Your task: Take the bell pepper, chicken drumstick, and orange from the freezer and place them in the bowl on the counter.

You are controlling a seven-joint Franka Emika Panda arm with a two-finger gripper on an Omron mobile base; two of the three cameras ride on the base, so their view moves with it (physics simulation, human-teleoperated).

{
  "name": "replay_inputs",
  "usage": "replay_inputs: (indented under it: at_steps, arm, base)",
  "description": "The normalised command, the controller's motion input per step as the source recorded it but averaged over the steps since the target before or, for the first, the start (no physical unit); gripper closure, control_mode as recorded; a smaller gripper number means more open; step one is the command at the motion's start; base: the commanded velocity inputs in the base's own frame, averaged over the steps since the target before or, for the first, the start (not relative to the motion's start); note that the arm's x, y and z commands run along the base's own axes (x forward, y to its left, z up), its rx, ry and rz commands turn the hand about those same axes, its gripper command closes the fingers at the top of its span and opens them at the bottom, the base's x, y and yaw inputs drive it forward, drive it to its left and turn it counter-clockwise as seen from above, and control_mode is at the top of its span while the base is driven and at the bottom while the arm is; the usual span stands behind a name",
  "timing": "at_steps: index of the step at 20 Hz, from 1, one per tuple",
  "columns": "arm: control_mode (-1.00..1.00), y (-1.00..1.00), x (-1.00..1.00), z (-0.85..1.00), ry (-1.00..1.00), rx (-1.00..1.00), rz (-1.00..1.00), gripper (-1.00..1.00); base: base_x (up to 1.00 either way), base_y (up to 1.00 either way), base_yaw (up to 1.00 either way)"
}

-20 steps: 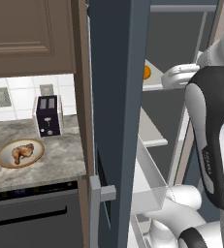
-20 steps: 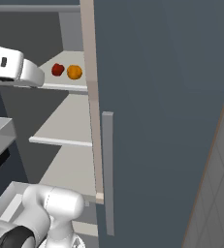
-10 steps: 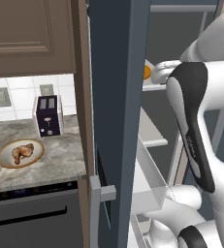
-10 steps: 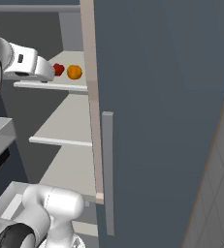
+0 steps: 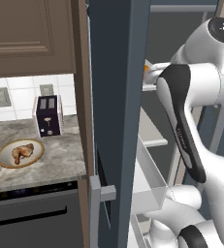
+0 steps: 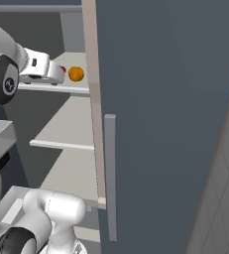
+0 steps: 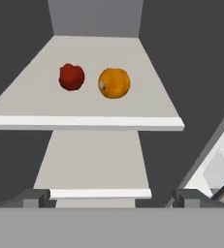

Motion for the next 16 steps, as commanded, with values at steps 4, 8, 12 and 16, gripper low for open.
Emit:
replay_inputs:
  at_steps: [4, 8, 12, 16]
  arm:
    - [-1.0, 0.0, 0.39, -0.11, 0.0, 0.0, 0.0, -1.0]
    - [-1.0, 0.0, 0.42, -0.01, 0.0, 0.0, 0.0, -1.0]
    - [-1.0, 0.0, 0.39, 0.0, 0.0, 0.0, 0.0, -1.0]
    - [-1.0, -0.07, 0.23, 0.0, 0.0, 0.0, 0.0, -1.0]
  base:
    - [0.0, 0.0, 0.0]
    - [0.0, 0.0, 0.0]
    - [0.0, 0.0, 0.0]
    - [0.0, 0.0, 0.0]
